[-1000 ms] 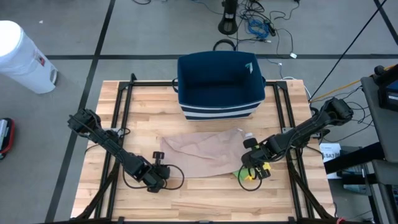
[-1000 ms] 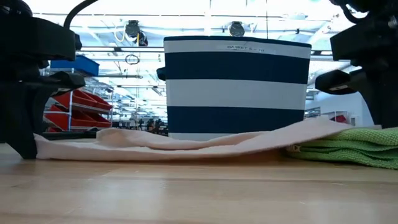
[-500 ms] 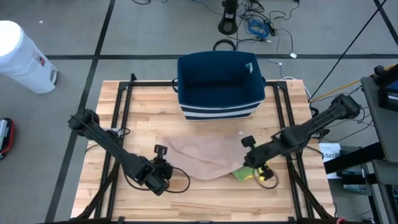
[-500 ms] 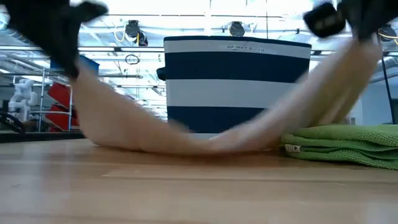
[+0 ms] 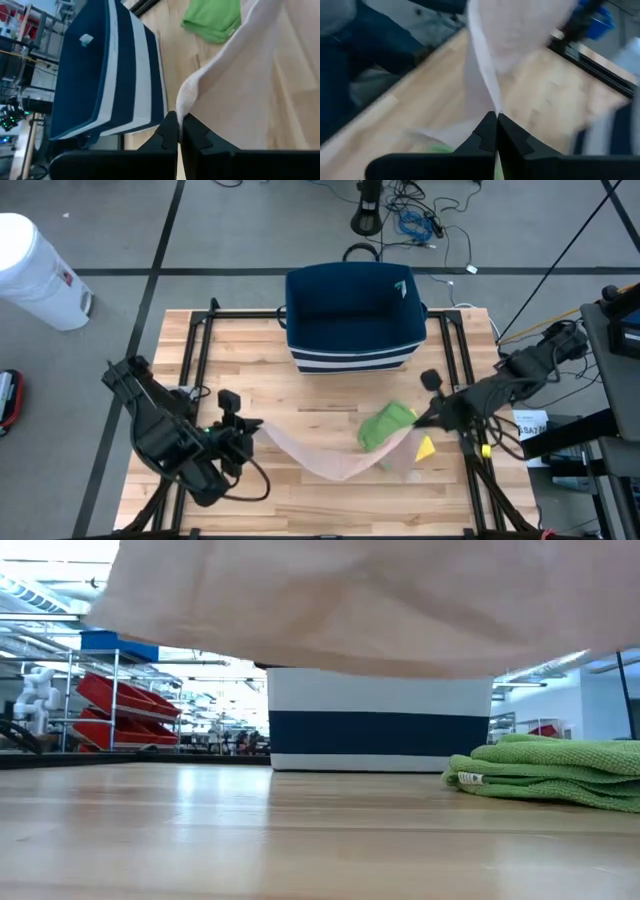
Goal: Fold towel
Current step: Fold the light brown towel
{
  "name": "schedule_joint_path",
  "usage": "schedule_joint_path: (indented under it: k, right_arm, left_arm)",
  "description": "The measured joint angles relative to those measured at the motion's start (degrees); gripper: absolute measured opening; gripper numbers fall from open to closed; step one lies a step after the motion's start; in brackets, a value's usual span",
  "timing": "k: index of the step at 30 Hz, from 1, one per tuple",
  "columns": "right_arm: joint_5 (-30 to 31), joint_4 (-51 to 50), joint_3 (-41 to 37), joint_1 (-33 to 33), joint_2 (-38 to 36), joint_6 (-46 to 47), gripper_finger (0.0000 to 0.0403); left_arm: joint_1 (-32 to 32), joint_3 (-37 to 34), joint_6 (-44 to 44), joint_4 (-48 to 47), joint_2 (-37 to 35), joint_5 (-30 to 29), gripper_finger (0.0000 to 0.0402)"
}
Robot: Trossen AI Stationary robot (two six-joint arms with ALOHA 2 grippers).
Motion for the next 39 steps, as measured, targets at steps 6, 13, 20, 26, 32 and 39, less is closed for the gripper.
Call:
schedule_joint_path:
  k: [6, 13, 20, 26, 32, 39]
  right_arm:
    - [4.75, -7.4, 4.53, -1.53, 0.19, -1.88, 0.0]
    - [10.01, -12.68, 4.57, -7.21, 0.23, -6.77, 0.0]
    - [7.38, -17.01, 4.08, -10.52, -0.13, -3.43, 0.0]
    - [-6.52, -9.02, -5.33, -10.5, -0.16, 0.82, 0.0]
    - [-19.49, 14.25, -25.16, -9.61, 0.14, 4.46, 0.0]
    - [-22.93, 36.97, -39.22, -5.17, 3.16, 13.45, 0.0]
  left_arm:
    - [4.73, -1.72, 3.42, -0.18, -0.36, 2.11, 0.0001]
    - [15.39, -5.98, 10.4, -0.34, -1.63, -2.83, 0.0001]
    - [19.29, -6.02, 6.92, -0.37, -3.91, -2.71, 0.0001]
    - [14.59, -12.51, 4.26, 4.69, -3.98, 13.03, 0.0001]
    - [10.87, -28.41, 0.16, 17.69, -3.85, 20.77, 0.0001]
    - [6.13, -41.29, -8.45, 29.22, -3.79, 24.99, 0.0001]
